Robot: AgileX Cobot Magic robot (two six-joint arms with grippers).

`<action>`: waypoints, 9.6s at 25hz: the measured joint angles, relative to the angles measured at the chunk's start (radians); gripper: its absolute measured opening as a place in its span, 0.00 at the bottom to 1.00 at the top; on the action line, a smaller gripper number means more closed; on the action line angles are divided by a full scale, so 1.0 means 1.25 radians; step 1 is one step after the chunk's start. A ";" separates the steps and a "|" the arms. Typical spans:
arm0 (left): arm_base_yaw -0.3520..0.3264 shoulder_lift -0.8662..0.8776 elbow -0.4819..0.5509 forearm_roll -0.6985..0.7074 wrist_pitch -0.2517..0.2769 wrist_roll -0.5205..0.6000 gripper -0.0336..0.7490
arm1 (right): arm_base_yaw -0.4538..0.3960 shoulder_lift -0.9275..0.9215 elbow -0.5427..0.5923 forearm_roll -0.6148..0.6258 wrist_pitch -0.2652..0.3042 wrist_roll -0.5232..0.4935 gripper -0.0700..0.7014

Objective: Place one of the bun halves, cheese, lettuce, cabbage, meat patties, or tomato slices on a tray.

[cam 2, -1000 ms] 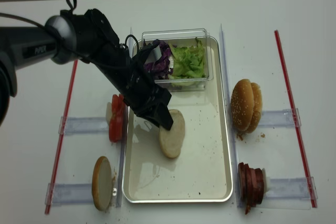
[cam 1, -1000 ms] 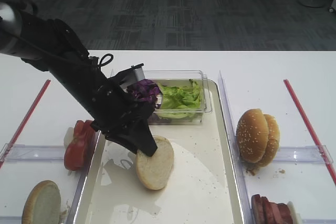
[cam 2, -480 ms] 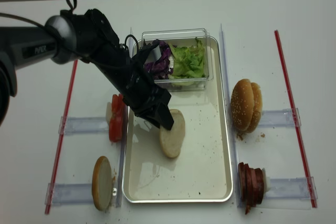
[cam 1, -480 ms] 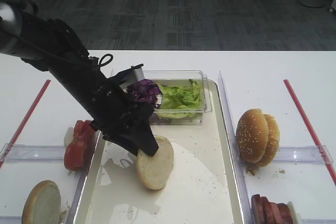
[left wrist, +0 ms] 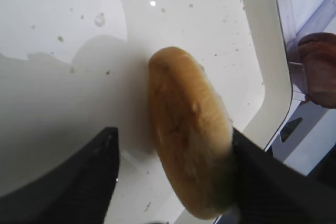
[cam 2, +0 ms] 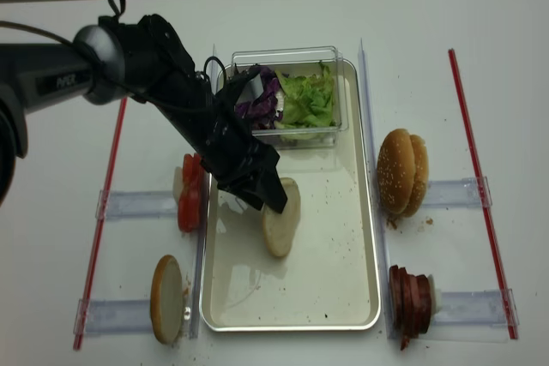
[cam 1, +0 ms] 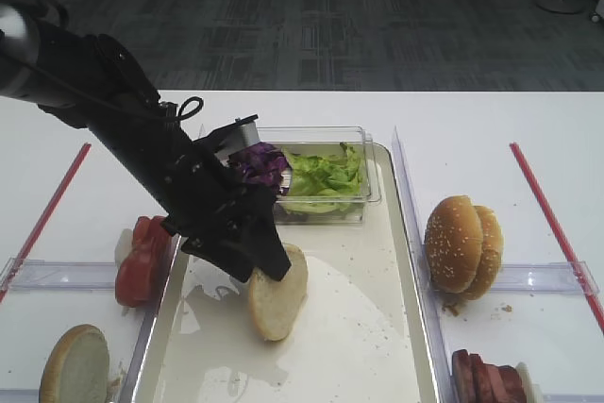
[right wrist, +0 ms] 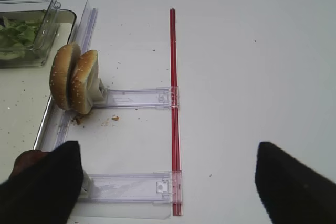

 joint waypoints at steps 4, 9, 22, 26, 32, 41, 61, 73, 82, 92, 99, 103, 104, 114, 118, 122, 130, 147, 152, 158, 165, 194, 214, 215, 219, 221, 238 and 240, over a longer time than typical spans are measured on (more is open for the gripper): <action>0.000 0.000 0.000 0.014 0.000 0.000 0.57 | 0.000 0.000 0.000 0.000 0.000 0.000 0.97; 0.000 0.000 0.000 0.038 -0.003 0.000 0.58 | 0.000 0.000 0.000 0.000 0.000 0.000 0.97; 0.000 0.000 0.000 0.054 -0.021 0.000 0.58 | 0.000 0.000 0.000 0.000 0.000 0.000 0.97; 0.000 0.000 0.000 0.055 -0.023 0.000 0.58 | 0.000 0.000 0.000 0.000 0.000 0.000 0.97; 0.000 0.000 0.000 0.055 -0.022 -0.001 0.58 | 0.000 0.000 0.000 0.000 0.000 0.000 0.97; 0.000 0.001 -0.079 0.085 0.049 -0.054 0.58 | 0.000 0.000 0.000 0.000 0.000 0.000 0.97; 0.000 -0.033 -0.238 0.408 0.078 -0.390 0.58 | 0.000 0.000 0.000 0.000 0.000 0.000 0.97; 0.000 -0.101 -0.238 0.552 0.083 -0.460 0.58 | 0.000 0.000 0.000 0.000 0.000 0.000 0.97; 0.046 -0.131 -0.238 0.599 0.085 -0.494 0.58 | 0.000 0.000 0.000 0.000 0.000 0.000 0.97; 0.165 -0.143 -0.238 0.630 0.087 -0.494 0.58 | 0.000 0.000 0.000 0.000 0.000 0.000 0.97; 0.223 -0.143 -0.238 0.656 0.087 -0.470 0.58 | 0.000 0.000 0.000 0.000 0.000 0.000 0.97; 0.242 -0.143 -0.238 0.655 0.089 -0.450 0.58 | 0.000 0.000 0.000 0.000 0.000 0.000 0.97; 0.243 -0.143 -0.238 0.652 0.089 -0.442 0.58 | 0.000 0.000 0.000 0.000 0.000 0.000 0.97; 0.243 -0.143 -0.238 0.598 0.089 -0.404 0.74 | 0.000 0.000 0.000 0.000 0.000 0.000 0.97; 0.243 -0.143 -0.238 0.598 0.089 -0.404 0.75 | 0.000 0.000 0.000 0.000 0.000 0.000 0.97; 0.243 -0.143 -0.238 0.598 0.089 -0.404 0.75 | 0.000 0.000 0.000 0.000 0.000 0.000 0.97; 0.243 -0.208 -0.231 0.598 0.089 -0.402 0.75 | 0.000 0.000 0.000 0.000 0.000 0.000 0.97; 0.243 -0.585 -0.058 0.601 0.107 -0.386 0.75 | 0.000 0.000 0.000 0.000 0.000 0.000 0.97; 0.243 -0.673 -0.004 0.604 0.111 -0.383 0.75 | 0.000 0.000 0.000 0.000 0.000 0.000 0.97; 0.243 -0.778 0.090 0.604 0.112 -0.382 0.75 | 0.000 0.000 0.000 0.000 0.000 0.000 0.97; 0.243 -0.930 0.201 0.602 0.115 -0.382 0.75 | 0.000 0.000 0.000 0.000 0.000 0.000 0.97; 0.243 -1.391 0.565 0.570 0.096 -0.395 0.75 | 0.000 0.000 0.000 0.000 0.000 0.000 0.97; 0.246 -1.480 0.590 0.562 0.054 -0.395 0.75 | 0.000 0.000 0.000 0.000 0.000 0.000 0.97; 0.246 -1.495 0.590 0.562 0.054 -0.395 0.75 | 0.000 0.000 0.000 0.000 0.000 0.000 0.97; 0.246 -1.562 0.590 0.564 0.054 -0.395 0.75 | 0.000 0.000 0.000 0.000 0.000 0.000 0.97; 0.246 -1.589 0.590 0.567 0.054 -0.399 0.75 | 0.000 0.000 0.000 0.000 0.000 0.000 0.97; 0.246 -1.596 0.590 0.585 0.057 -0.424 0.75 | 0.000 0.000 0.000 0.001 0.000 0.000 0.97; 0.246 -1.596 0.590 0.584 0.057 -0.424 0.74 | 0.000 0.000 0.000 0.001 0.000 0.000 0.97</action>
